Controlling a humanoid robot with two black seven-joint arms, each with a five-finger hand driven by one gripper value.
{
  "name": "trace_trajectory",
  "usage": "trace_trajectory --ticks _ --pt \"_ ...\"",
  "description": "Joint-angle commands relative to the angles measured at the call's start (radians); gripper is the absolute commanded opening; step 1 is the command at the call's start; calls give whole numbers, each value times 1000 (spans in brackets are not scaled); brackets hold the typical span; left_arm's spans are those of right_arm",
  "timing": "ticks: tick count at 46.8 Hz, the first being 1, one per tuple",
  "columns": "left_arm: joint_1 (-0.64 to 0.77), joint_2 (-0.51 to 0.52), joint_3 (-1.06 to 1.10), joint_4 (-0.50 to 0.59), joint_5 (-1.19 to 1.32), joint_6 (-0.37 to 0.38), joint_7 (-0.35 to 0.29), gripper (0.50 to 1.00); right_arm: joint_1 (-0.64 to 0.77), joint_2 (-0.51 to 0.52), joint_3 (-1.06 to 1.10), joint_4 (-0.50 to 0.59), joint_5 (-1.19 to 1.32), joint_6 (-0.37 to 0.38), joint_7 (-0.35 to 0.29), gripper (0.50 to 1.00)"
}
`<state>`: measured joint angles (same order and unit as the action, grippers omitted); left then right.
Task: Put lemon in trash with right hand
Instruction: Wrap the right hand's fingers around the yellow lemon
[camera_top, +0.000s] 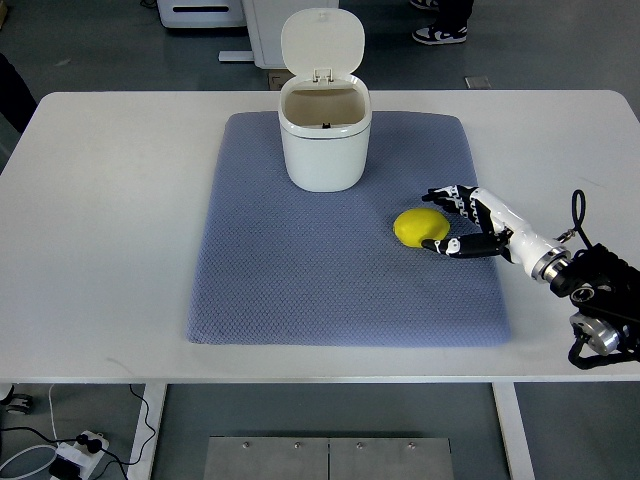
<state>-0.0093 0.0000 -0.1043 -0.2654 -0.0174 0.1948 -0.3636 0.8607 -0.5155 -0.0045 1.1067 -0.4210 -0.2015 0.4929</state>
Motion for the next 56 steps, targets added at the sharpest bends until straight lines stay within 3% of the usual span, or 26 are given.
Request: trace_trajectory --ticks 1,5,30,39,47,55,56 --pt "0 0 0 0 -1 0 0 1000 -2 0 0 1 -7 -1 12 855" --pt "0 0 0 0 -1 0 0 1000 -2 0 0 1 -18 -1 13 824" --pt "-1 0 0 0 1 0 0 1000 -2 3 -17 5 -22 -4 29 799" --pt "0 0 0 0 -1 0 0 1000 -2 5 -31 5 -44 -19 44 757" --pt "0 0 0 0 1 0 0 1000 0 9 -34 7 -48 -19 49 667" --pt "0 0 0 0 1 0 0 1000 4 14 -46 7 -48 -19 76 500" --pt "0 0 0 0 1 0 0 1000 6 14 -48 8 -48 -19 76 500"
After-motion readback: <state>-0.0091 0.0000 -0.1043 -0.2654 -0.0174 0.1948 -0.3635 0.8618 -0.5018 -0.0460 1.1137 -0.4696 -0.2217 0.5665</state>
